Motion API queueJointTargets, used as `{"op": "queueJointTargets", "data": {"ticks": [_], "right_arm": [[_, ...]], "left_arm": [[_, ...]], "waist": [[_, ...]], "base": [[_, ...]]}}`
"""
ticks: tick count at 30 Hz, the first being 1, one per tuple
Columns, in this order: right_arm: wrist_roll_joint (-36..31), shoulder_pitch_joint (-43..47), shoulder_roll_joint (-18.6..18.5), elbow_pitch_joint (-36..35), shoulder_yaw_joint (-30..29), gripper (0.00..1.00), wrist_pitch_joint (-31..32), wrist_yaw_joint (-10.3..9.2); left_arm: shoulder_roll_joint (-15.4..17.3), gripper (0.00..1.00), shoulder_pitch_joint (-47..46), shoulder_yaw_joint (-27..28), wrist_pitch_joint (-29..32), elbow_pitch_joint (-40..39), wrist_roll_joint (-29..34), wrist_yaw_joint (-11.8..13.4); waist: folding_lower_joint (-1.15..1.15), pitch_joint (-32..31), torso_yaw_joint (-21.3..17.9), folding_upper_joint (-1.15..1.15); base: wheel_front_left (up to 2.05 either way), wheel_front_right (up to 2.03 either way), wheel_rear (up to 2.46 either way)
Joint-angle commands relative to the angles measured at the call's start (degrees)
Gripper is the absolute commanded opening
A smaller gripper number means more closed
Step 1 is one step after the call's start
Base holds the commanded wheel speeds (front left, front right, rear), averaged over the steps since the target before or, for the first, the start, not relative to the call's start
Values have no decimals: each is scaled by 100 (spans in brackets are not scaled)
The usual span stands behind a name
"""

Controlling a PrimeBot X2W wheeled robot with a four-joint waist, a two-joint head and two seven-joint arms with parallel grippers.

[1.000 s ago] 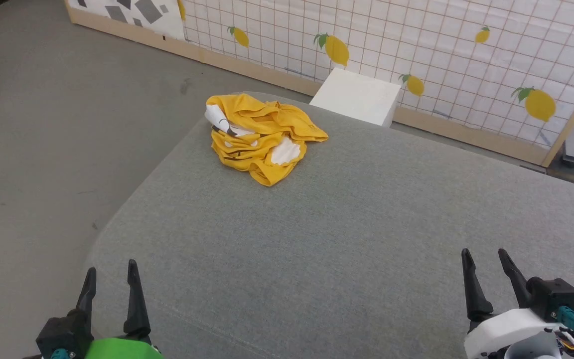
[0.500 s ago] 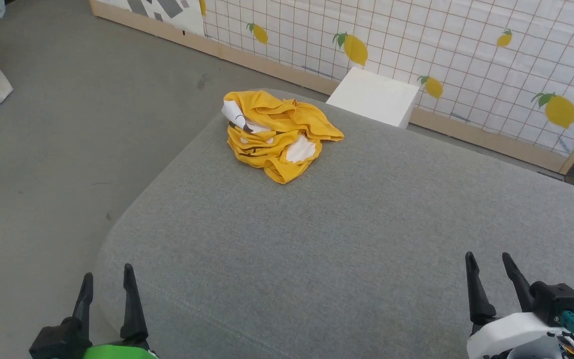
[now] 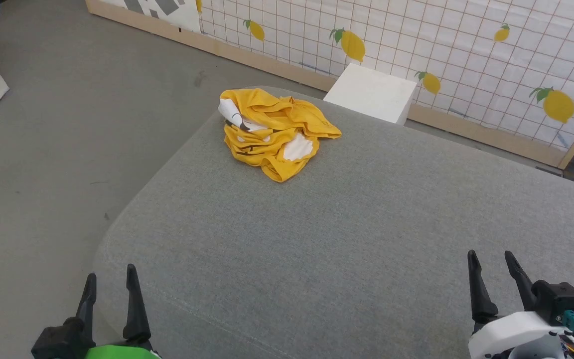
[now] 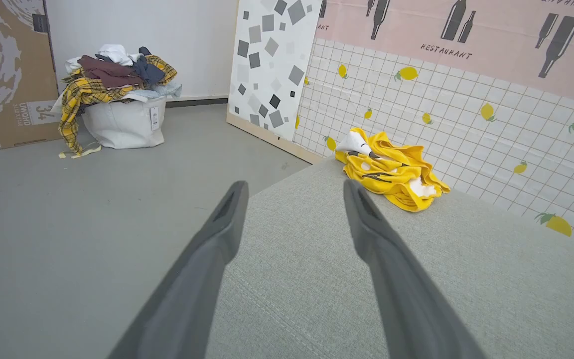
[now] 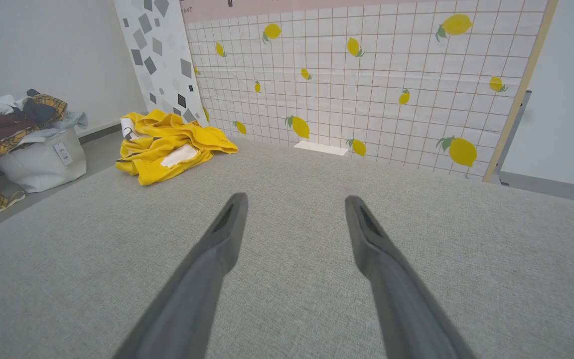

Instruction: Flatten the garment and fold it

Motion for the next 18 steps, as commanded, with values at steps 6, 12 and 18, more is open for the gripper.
{"op": "queueJointTargets", "data": {"ticks": [6,12,18], "right_arm": [[-70,44,3,-95,-36,100,-34,-10],[-236,30,3,-441,-160,100,63,-10],[-474,-45,3,-1339,-230,100,443,-10]], "left_arm": [[-26,100,-189,-123,-28,132,-241,-11],[214,100,-905,-320,371,2,-182,-219],[734,100,-2538,-442,1616,-206,-382,-433]], "waist": [[0,107,42,0],[0,354,11,0],[0,934,-96,0]], "base": [[0,0,0],[0,0,0],[0,0,0]]}}
